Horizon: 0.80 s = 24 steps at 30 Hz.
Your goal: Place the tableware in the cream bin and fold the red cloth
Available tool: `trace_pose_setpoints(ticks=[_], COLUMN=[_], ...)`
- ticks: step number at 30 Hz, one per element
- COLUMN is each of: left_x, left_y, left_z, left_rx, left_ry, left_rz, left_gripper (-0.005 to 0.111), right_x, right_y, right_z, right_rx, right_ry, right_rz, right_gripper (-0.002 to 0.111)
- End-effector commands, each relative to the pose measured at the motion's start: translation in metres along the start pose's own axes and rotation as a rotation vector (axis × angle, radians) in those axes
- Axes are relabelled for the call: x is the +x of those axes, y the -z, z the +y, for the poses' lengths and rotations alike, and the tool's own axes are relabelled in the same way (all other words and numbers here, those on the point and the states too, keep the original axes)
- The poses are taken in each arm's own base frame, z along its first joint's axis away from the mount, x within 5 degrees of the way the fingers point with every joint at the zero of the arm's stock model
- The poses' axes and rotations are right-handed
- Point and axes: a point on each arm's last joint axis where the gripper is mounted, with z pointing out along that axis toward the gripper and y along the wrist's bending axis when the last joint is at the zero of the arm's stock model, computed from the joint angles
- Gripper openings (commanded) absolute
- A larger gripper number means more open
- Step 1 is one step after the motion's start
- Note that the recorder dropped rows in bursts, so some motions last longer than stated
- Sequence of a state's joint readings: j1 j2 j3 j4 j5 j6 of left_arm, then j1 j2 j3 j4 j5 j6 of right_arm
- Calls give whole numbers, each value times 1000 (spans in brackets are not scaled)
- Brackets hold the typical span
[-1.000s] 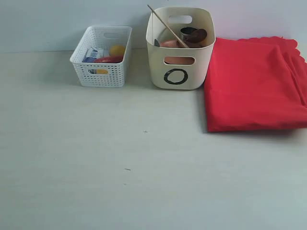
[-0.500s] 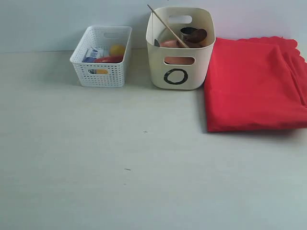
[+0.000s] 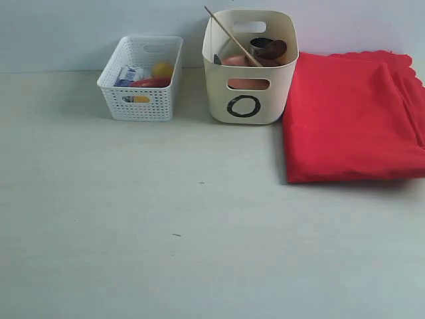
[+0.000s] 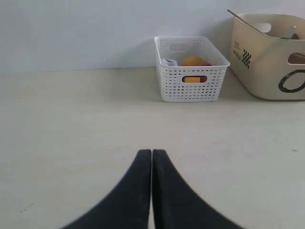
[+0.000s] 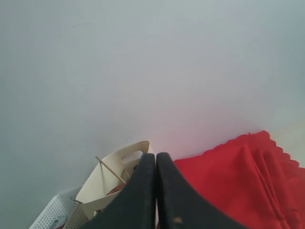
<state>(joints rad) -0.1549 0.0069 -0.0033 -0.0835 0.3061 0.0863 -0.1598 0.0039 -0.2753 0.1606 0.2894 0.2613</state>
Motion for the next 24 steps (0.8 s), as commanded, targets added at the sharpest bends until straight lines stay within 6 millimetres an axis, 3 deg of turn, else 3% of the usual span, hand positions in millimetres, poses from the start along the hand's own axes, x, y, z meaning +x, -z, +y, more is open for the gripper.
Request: trace_pose_setpoints(ticks=[1,12,18,24], left_x=[1,1,1,1], left_y=[0,0,0,0], left_z=[0,0,0,0], left_rx=[-2,-2,-2,-2], left_ry=[12,12,12,12], left_rz=[-5,-5,-5,-5], left_gripper=[3,3,3,3], right_x=[17,61,63,66], right_y=[-6,-14,-13,-13], right_z=[-7,-14,-12,-13], right_rx=[-44,-261,-306,-299], right_ry=[-21,108,246,256], right_rz=[11,38,30,68], right_gripper=[0,0,0,0])
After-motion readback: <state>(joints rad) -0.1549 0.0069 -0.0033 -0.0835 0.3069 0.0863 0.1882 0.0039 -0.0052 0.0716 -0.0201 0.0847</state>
